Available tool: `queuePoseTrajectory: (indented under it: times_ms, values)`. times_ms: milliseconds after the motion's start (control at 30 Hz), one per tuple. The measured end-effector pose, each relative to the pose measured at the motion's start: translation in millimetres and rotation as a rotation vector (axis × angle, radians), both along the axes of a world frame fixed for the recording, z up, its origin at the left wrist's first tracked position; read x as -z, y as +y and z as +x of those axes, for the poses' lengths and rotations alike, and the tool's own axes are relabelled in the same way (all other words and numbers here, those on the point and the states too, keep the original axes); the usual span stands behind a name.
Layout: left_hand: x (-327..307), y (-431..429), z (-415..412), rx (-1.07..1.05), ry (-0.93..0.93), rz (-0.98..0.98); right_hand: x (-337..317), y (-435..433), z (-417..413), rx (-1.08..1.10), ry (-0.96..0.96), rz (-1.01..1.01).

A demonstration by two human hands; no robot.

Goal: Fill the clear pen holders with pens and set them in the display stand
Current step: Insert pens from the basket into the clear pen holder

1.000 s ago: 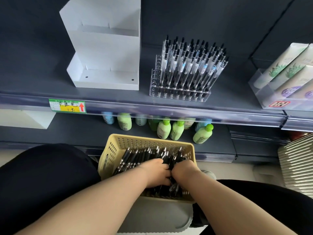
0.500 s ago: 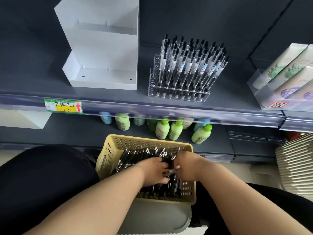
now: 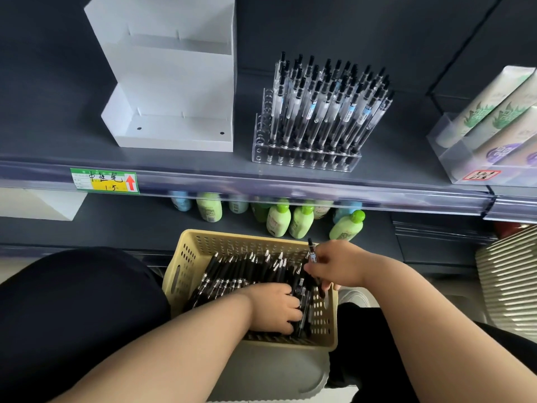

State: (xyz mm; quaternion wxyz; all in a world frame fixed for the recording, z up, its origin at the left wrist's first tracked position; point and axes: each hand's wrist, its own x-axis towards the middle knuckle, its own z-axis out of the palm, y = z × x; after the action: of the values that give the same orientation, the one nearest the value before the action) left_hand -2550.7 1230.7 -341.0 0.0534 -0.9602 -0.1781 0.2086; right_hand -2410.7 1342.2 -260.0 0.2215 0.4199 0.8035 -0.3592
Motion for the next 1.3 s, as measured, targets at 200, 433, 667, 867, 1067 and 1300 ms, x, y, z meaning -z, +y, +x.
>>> queuePoseTrajectory:
  times_ms: [200,433,667,867,1067,1300]
  values:
    - [-6.9,-0.1,-8.9,-0.015,-0.030,0.042,5.8,-4.0,-6.4,0.006,0.033,0.005]
    - [-12.8,0.1,-14.5,-0.473,-0.493,-0.027,2.4,-2.9,-9.8,0.029,0.064,-0.008]
    - [-45.2,8.3,-35.4,-1.148,-0.960,-0.075,-17.0,2.3,-15.5,0.012,0.098,-0.012]
    - [-55.4,6.8,-37.1,-1.470,-1.209,-0.260,-32.9,6.2,-17.1,0.043,0.191,0.010]
    - [-56.2,6.9,-39.1,-1.566,-1.269,-0.284,-38.2,5.6,-14.7,0.030,0.202,0.038]
    - [-80.8,15.2,-39.9,-1.540,-1.489,-0.177,-60.3,5.9,-20.3,0.036,0.284,0.083]
